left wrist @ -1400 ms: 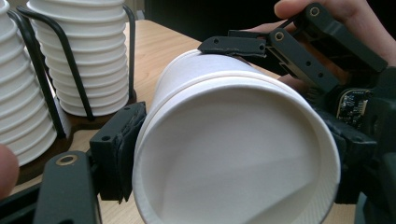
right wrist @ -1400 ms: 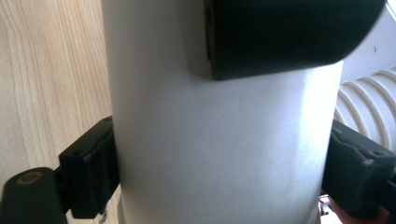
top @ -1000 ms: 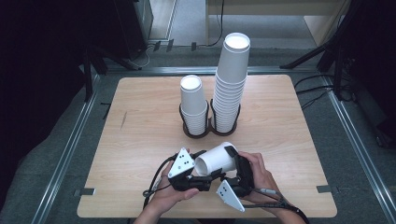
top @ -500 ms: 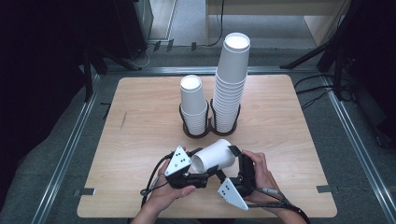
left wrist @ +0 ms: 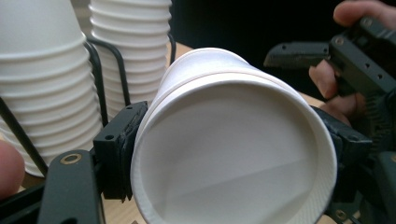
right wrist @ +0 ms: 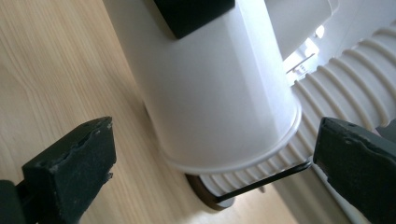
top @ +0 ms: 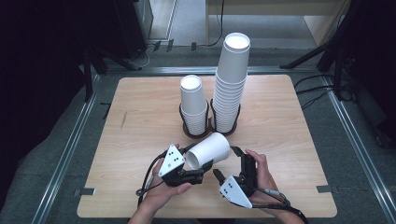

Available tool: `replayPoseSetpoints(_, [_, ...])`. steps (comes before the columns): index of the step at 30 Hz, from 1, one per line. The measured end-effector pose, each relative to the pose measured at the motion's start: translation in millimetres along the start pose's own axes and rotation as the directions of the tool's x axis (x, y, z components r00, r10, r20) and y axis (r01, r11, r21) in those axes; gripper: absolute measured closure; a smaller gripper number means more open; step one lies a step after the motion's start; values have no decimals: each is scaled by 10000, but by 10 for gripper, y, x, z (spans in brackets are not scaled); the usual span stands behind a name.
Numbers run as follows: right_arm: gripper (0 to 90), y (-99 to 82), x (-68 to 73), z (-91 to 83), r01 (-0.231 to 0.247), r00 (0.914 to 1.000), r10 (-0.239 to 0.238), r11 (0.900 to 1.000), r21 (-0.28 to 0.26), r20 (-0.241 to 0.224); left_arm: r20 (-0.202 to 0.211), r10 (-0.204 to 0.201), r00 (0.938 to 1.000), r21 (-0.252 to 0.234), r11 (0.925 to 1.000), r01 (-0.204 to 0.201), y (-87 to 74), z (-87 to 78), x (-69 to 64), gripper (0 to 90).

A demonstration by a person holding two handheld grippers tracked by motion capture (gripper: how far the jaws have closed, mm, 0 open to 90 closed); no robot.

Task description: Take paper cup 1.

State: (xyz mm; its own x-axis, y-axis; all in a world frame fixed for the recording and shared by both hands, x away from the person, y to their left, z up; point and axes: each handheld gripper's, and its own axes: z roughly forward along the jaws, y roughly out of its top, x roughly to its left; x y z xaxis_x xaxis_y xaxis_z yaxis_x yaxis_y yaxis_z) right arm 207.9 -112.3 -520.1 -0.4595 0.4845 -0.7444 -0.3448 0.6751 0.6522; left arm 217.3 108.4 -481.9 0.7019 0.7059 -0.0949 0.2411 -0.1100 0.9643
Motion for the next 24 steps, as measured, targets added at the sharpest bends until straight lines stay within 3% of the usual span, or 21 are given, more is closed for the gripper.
replayPoseSetpoints(3, [0, 13, -33, -4, -980, 9951, 982, 9951, 105, -144, -303, 9, 9995, -111, 9999, -12, 7, -19, 17, 229])
replayPoseSetpoints(5, [0, 21, -59, 0, -1663, 9859, 1667, 9858, 238, -149, -508, -11, 9987, -238, 9997, -1, 5, -31, 26, 229])
replayPoseSetpoints(8, [0, 49, -121, 20, -2669, 9637, 2662, 9610, 727, 201, -676, -56, 9977, -449, 9990, 26, 10, -52, 38, 230])
replayPoseSetpoints(9, [0, 63, -157, 14, -3328, 9430, 3324, 9401, 740, 178, -716, -56, 9974, -481, 9988, 21, 13, -59, 42, 230])
replayPoseSetpoints(10, [0, 70, -179, 11, -3685, 9296, 3684, 9270, 694, 150, -717, -55, 9974, -524, 9986, 17, 13, -62, 46, 230])
replayPoseSetpoints(14, [0, 81, -237, 2, -4592, 8881, 4594, 8857, 689, 138, -809, -26, 9967, -513, 9987, -15, 8, -66, 51, 229])
replayPoseSetpoints(18, [0, 93, -289, -10, -5472, 8364, 5480, 8343, 672, 80, -1121, -5, 9937, -581, 9983, -61, 4, -66, 41, 229])
replayPoseSetpoints(19, [0, 99, -308, -13, -5698, 8213, 5704, 8193, 641, 104, -1168, -27, 9932, -614, 9981, -45, 6, -69, 43, 229])
replayPoseSetpoints(24, [0, 132, -404, -46, -6908, 7228, 6905, 7208, 580, 283, -1222, -169, 9924, -1036, 9946, 42, 22, -100, 48, 230])
